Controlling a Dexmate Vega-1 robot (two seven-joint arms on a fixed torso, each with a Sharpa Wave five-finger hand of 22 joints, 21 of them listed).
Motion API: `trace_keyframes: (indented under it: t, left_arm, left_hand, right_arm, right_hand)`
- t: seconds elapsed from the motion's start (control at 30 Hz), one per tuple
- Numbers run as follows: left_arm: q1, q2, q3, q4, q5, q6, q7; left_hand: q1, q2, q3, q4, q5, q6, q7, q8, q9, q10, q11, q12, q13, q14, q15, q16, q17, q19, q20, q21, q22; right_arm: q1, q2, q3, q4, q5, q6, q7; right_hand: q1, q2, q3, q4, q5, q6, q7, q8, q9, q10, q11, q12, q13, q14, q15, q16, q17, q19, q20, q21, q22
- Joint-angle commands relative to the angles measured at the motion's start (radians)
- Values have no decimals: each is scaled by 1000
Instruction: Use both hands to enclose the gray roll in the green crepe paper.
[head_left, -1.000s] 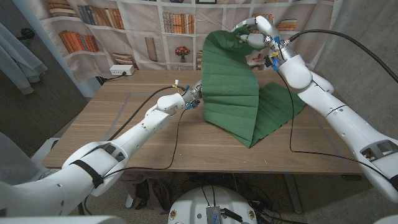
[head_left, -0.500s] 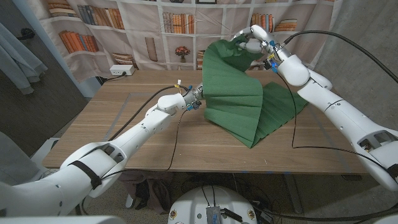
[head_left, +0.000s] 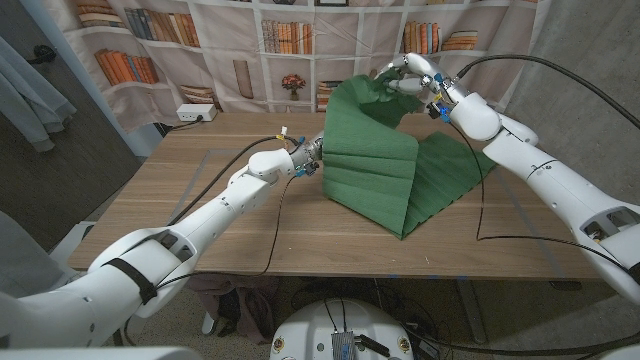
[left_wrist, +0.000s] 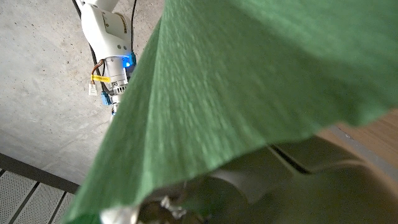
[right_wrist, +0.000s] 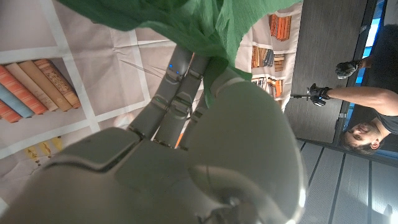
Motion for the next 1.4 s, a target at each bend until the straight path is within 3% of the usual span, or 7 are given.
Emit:
trace_keyframes:
  t: [0.03, 0.2, 0.33, 0.87, 1.4]
  left_arm:
    - [25, -9, -39, -16, -91, 15, -39]
    - [42, -26, -79, -43, -201, 41, -104]
    - [47, -24, -94, -69, -226, 28, -127]
    - [45, -17, -103, -72, -234, 19, -139]
    - [80, 3, -138, -157, -268, -1, -121]
  left_hand:
    - [2, -4, 15, 11, 6, 2, -2, 2, 1, -6, -1, 2, 3, -10, -126, -3, 1, -3, -17, 5, -1]
    - [2, -3, 16, 12, 7, 3, -3, 3, 0, -6, -3, 1, 1, -12, -127, -3, 1, -3, -18, 5, -1]
    - [2, -3, 16, 12, 7, 3, -6, 2, 0, -3, -4, 1, 0, -12, -127, -3, 1, -3, -19, 5, -2]
    - [3, -4, 17, 11, 8, 1, -8, 2, 1, -3, -3, 1, 3, -11, -128, 0, 1, -5, -20, 7, -2]
    - [1, -5, 17, 12, 9, 3, -7, 2, -1, -4, -4, -2, 5, -12, -127, 0, -1, -3, -26, 9, -3]
  right_arm:
    - [29, 14, -42, 78, 14, -5, 37]
    - [47, 35, -63, 144, 42, 5, 64]
    - [54, 42, -71, 174, 68, 6, 83]
    - [18, 7, -63, 159, 113, -60, 89]
    - [-23, 22, -82, 185, 151, -88, 97]
  right_hand:
    - [7, 12, 1, 1, -6, 1, -5, -3, 2, -2, 2, -3, 4, -2, -65, -1, 3, -3, -152, 5, 2]
    - [9, 13, 1, 0, -10, 1, -6, -4, 3, -1, 1, -4, 5, -2, -65, -1, 4, -4, -152, 6, 1]
    - [10, 13, 1, -1, -13, 1, -6, -5, 3, -1, 1, -4, 7, -3, -65, -2, 5, -5, -152, 7, 0]
    - [11, 16, -1, 0, -24, 2, -7, -7, 4, 1, -1, -5, 10, -5, -64, -4, 9, -7, -152, 11, -5]
    - [13, 17, -2, -1, -32, 3, -9, -9, 5, 2, -1, -8, 11, -5, -66, -5, 13, -7, -150, 16, -9]
